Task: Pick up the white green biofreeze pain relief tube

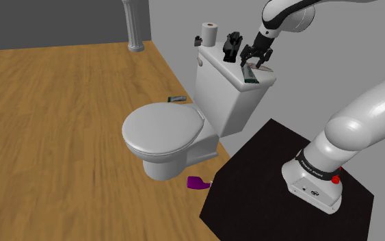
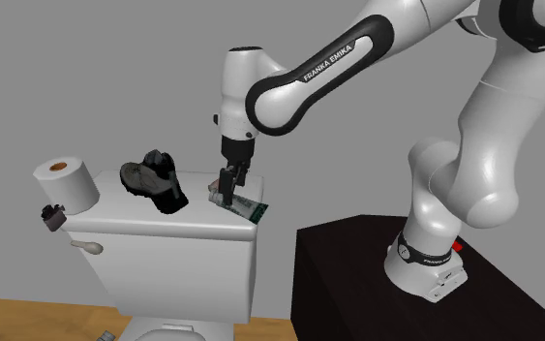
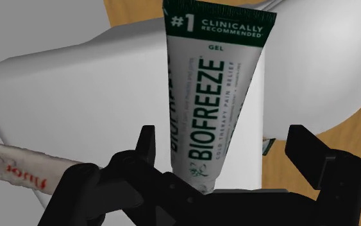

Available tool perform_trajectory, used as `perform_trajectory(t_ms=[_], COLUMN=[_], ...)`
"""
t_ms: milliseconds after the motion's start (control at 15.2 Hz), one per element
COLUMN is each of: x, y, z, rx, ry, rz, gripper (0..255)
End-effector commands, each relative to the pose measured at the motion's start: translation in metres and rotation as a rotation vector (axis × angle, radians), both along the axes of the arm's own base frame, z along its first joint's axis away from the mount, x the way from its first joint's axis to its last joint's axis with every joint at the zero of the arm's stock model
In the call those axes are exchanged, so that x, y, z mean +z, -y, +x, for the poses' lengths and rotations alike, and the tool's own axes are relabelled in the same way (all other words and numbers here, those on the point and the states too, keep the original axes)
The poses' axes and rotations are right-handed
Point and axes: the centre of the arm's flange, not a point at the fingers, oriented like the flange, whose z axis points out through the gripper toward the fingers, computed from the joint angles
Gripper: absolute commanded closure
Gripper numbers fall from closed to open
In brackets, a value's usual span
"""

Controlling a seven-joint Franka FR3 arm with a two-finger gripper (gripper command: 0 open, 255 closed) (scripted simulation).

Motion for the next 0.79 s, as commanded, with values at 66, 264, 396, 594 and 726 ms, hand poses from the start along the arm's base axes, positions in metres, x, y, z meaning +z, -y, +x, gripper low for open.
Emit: perform_trajectory(t_ms=[66, 264, 396, 594, 726], x=[-0.016, -0.035, -0.035, -0.035, -0.035], y=[0.002, 0.002, 0.002, 0.002, 0.002], z=[0.0, 0.0, 0.0, -0.001, -0.001], rx=[-0.005, -0.005, -0.005, -0.005, -0.005], ry=[0.001, 0.001, 0.001, 0.001, 0.001], rz=[0.001, 0.001, 0.001, 0.001, 0.001], gripper=[0, 0, 0, 255, 255])
